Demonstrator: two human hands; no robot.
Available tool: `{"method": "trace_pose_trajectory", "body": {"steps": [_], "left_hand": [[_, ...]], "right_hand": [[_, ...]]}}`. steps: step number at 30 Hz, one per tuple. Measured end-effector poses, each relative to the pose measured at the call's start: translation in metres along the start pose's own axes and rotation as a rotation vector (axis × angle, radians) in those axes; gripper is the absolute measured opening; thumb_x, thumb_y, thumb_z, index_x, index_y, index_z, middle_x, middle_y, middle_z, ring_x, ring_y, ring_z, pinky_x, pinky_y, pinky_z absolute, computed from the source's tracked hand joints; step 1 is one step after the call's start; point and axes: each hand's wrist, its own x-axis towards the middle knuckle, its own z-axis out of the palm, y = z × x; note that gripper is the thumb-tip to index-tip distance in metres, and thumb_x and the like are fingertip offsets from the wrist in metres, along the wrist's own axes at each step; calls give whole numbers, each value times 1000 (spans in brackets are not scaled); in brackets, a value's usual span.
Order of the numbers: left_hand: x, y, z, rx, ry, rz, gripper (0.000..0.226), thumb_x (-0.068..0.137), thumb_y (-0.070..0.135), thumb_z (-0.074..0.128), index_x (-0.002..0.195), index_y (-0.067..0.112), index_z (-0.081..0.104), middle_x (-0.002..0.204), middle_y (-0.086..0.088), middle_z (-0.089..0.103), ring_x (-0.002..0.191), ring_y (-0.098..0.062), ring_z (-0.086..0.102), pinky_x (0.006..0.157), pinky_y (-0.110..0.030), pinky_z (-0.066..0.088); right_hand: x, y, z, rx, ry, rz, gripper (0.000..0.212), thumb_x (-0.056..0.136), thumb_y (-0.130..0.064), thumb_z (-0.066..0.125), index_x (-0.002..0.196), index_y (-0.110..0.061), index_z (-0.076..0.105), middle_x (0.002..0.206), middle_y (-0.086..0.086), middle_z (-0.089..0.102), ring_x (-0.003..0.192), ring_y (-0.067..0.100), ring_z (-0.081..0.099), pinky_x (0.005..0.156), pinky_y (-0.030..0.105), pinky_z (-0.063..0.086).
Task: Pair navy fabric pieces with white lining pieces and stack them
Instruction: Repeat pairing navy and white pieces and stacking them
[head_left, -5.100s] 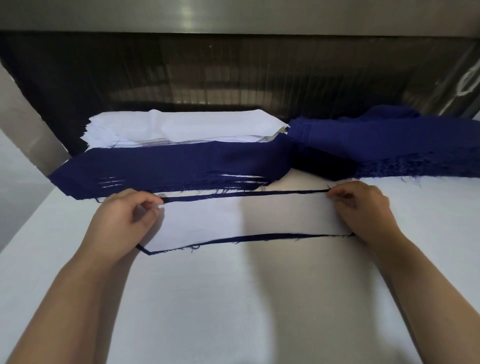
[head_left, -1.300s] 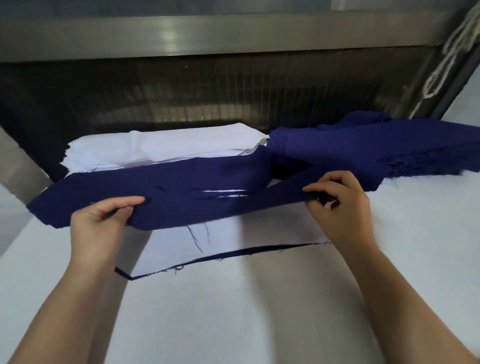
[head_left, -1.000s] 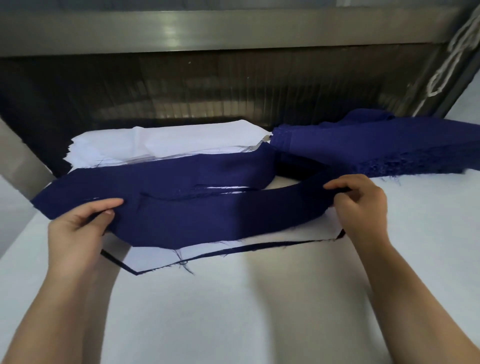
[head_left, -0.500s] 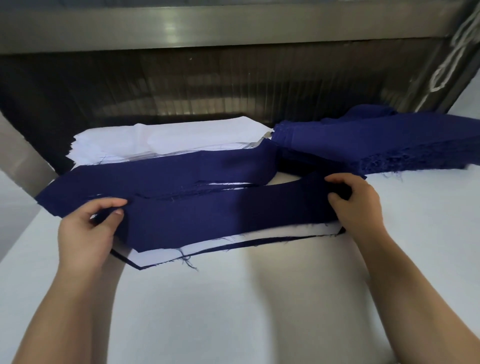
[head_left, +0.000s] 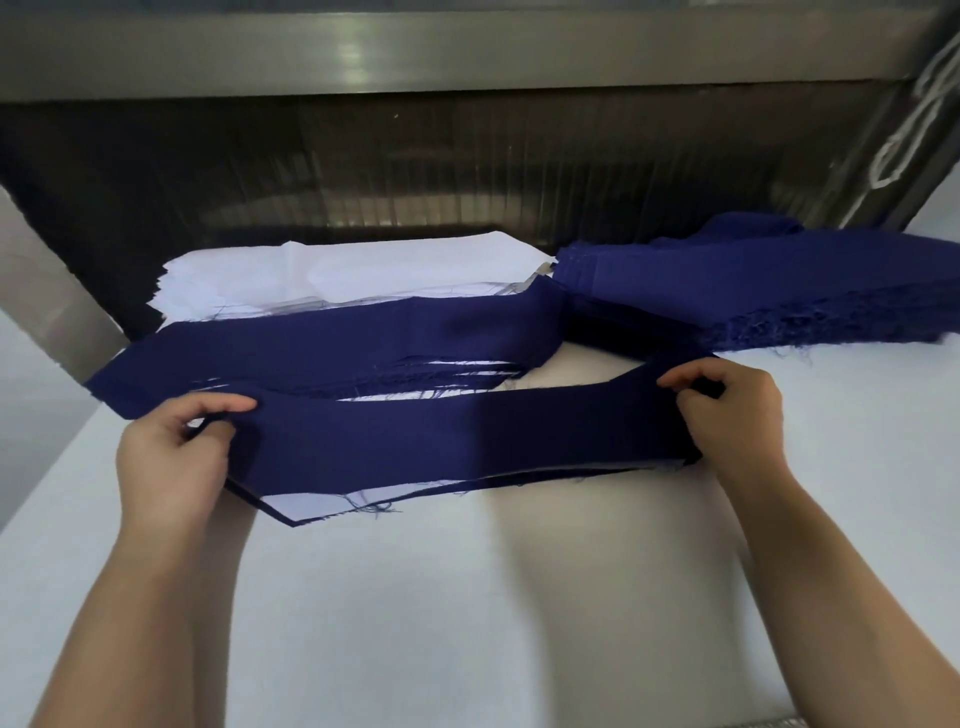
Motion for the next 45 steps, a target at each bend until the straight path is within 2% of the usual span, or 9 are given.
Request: {"method": "trace_pose_trajectory", "body": {"steps": [4, 8, 12, 15, 19, 24, 32, 36, 45], "left_hand": [[-4, 6, 2, 169, 1, 23, 37, 79, 5, 49, 75, 33, 72, 75, -4, 66, 67, -24, 55, 72, -35, 47], [-6, 11, 3, 249, -11, 15, 37, 84, 0, 47, 76, 27, 70, 76, -6, 67, 77, -30, 58, 81, -39, 48], [-5, 12, 2, 288, -13, 22, 38, 84, -1, 48, 74, 28, 69, 81, -3, 68, 77, -25, 57, 76, -35, 46], [-5, 12, 1, 291, -19, 9, 37, 83, -1, 47, 74, 27, 69, 86, 2, 68, 83, -24, 58, 85, -37, 46], [-7, 16, 1, 303, -24, -1, 37, 83, -2, 48, 74, 28, 69, 86, 4, 68, 80, -23, 56, 80, -32, 44], [-10, 20, 2, 300, -35, -10, 37, 82, -3, 50, 73, 28, 69, 84, -1, 68, 78, -27, 57, 82, -35, 46], [-13, 23, 5, 325, -71, 11, 37, 83, -4, 50, 75, 28, 69, 80, 4, 67, 80, -27, 58, 74, -32, 45], [-13, 24, 5, 352, -84, 11, 37, 82, -3, 50, 76, 27, 69, 83, 2, 68, 85, -29, 61, 86, -39, 49], [-15, 26, 3, 453, -184, 31, 30, 79, -3, 66, 83, 27, 68, 93, 5, 66, 94, -22, 57, 81, -33, 41]], "right_hand": [[0, 2, 2, -33, -35, 10, 43, 79, 3, 49, 64, -36, 61, 68, -13, 60, 51, 13, 46, 47, 23, 34], [1, 5, 2, -67, -79, 16, 39, 80, 1, 50, 69, -34, 62, 67, -8, 59, 52, 16, 47, 48, 23, 34], [2, 7, 3, -111, -102, 2, 32, 80, 1, 52, 74, -28, 65, 64, -8, 58, 51, 15, 47, 48, 25, 33], [3, 7, 3, -123, -104, -13, 34, 79, 3, 52, 74, -28, 65, 69, -13, 57, 58, 8, 49, 51, 21, 33], [3, 8, 2, -124, -96, -26, 36, 78, 6, 50, 77, -27, 65, 77, -9, 60, 68, 9, 50, 56, 16, 34], [3, 5, 1, -78, -18, -23, 39, 77, 7, 48, 76, -29, 65, 86, -6, 61, 82, 15, 52, 69, 25, 36], [4, 8, 1, -143, -45, -5, 38, 74, 7, 47, 80, -25, 67, 79, -7, 60, 74, 15, 50, 57, 23, 34], [4, 8, 1, -179, -76, 0, 39, 74, 7, 46, 79, -26, 65, 81, -5, 60, 74, 17, 51, 60, 26, 34], [4, 8, 1, -214, -105, -25, 33, 77, 4, 51, 79, -27, 64, 82, -6, 60, 80, 15, 51, 68, 25, 34]]}}
